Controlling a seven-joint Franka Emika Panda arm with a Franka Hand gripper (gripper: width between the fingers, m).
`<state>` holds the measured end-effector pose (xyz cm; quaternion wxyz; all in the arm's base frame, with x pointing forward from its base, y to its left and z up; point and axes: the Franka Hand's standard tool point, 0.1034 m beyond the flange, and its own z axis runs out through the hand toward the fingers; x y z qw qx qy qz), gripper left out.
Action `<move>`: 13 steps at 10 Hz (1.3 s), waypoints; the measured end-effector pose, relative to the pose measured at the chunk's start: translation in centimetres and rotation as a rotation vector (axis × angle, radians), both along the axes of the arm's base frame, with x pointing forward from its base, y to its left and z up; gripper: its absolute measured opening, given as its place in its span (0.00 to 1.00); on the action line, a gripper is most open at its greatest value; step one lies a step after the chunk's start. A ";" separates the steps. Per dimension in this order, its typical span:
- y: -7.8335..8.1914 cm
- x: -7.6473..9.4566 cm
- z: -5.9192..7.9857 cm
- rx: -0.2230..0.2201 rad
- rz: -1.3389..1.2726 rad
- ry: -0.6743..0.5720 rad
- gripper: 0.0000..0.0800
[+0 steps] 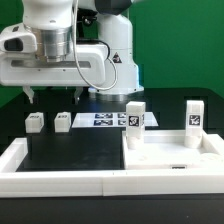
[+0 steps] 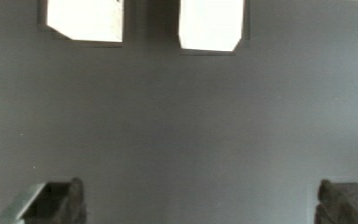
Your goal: Assemble square table
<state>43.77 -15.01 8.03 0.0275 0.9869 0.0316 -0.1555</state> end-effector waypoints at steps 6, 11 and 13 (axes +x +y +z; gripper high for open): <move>0.5 -5.2 -2.8 0.006 -0.009 0.020 0.81; 0.7 -5.7 -3.5 0.012 -0.017 0.207 0.81; 0.4 -6.9 -4.2 0.002 -0.010 0.354 0.81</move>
Offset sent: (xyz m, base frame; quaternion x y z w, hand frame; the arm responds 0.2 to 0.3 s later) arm -0.0525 0.0110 -0.0191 0.0026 0.0307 0.0145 0.9994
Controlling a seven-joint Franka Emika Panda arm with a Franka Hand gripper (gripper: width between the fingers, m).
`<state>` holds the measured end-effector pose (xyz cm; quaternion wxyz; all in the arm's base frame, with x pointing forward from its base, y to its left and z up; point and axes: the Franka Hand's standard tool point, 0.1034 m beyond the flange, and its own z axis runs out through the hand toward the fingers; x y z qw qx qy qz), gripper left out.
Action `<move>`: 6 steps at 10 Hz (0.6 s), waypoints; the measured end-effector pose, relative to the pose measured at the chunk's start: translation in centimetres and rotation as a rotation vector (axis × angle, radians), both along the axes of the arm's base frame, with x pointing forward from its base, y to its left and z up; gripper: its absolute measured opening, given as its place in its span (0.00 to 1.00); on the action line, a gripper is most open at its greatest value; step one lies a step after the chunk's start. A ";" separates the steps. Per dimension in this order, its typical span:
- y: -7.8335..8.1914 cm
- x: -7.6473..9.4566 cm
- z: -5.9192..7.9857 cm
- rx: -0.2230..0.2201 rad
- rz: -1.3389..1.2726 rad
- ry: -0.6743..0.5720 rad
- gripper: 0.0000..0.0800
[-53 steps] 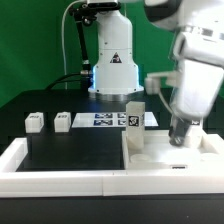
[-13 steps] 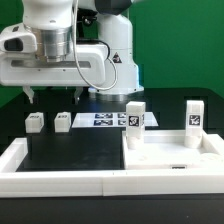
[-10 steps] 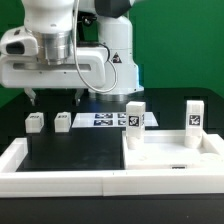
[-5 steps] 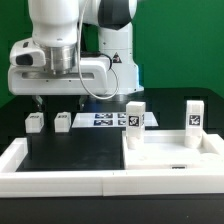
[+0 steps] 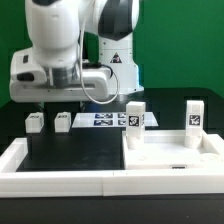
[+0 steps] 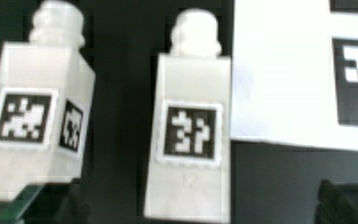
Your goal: Assemble square table
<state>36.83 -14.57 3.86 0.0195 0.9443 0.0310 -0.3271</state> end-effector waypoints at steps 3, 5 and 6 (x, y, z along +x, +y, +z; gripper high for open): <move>-0.2 -0.9 -0.7 -0.017 0.000 0.188 0.81; -0.1 -0.8 -1.1 -0.029 -0.001 0.256 0.81; 0.1 -0.8 -1.1 -0.027 0.001 0.257 0.81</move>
Offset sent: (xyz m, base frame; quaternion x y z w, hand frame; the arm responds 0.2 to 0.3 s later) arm 0.0004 0.0043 -0.0017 -0.0047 -0.1967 0.0036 0.9804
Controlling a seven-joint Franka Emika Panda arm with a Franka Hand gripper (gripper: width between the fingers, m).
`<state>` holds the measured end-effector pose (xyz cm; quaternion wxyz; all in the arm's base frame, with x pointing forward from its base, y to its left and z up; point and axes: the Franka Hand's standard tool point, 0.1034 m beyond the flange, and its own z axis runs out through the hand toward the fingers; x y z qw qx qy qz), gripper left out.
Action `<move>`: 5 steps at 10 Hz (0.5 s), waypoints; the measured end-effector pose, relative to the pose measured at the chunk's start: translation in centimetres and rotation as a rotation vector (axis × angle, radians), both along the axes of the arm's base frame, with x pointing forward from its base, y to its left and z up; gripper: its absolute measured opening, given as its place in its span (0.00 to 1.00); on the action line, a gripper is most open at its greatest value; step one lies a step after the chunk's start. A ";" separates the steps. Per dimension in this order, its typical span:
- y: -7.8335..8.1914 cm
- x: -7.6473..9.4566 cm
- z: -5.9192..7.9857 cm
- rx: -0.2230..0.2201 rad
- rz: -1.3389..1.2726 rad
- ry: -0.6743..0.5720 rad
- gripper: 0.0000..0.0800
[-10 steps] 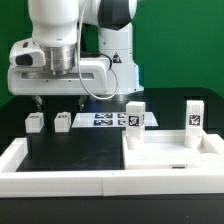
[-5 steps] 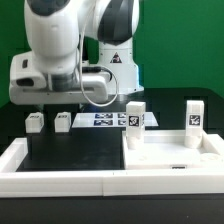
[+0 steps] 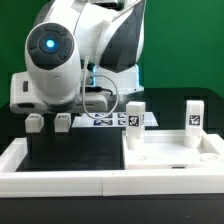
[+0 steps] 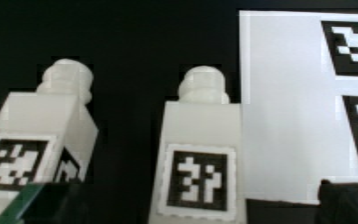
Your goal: Assemble square table
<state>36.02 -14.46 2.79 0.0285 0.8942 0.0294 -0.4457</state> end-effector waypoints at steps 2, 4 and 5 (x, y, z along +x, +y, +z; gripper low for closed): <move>0.1 -0.1 -0.3 0.003 0.005 0.000 0.81; -0.2 -0.8 -0.8 0.002 0.002 -0.005 0.81; -0.2 -1.2 -1.0 -0.001 0.000 -0.002 0.81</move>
Offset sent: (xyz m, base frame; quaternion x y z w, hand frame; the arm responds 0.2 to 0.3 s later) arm -0.0117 -0.0032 -0.0142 0.0024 0.0111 -0.0092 0.9999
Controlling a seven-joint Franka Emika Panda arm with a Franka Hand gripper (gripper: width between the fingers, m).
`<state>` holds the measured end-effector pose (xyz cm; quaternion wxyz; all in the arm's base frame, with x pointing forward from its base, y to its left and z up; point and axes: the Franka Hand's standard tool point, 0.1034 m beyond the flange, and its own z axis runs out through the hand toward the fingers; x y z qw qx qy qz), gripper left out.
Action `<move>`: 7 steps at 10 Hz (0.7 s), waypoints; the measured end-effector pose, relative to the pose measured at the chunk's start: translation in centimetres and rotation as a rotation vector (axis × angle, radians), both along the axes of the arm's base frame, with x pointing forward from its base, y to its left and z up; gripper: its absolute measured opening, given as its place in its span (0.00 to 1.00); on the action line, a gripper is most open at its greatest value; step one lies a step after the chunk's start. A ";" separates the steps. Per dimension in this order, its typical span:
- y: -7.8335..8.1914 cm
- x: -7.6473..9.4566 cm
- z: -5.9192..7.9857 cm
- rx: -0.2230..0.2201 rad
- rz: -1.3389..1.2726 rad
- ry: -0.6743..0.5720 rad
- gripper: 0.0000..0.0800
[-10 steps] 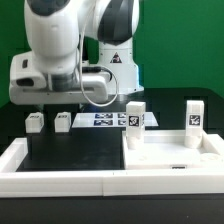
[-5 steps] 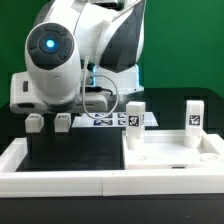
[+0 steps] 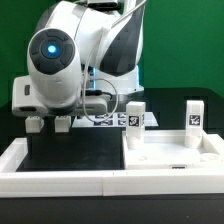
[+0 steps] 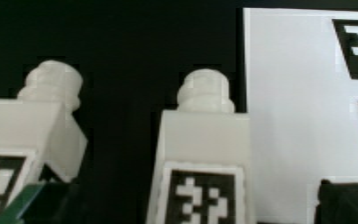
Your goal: Assemble square table
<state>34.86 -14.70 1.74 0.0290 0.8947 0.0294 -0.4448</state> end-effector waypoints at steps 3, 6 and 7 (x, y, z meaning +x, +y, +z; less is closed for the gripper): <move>0.0 -0.5 -0.4 -0.003 -0.001 0.010 0.81; 0.2 -0.4 -0.6 -0.002 0.004 0.007 0.55; 0.3 -0.4 -0.6 -0.002 0.004 0.007 0.35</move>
Offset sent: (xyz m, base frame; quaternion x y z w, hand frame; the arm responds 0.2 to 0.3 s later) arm -0.0008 0.0093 -0.0047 0.0085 0.0097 0.0147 0.9998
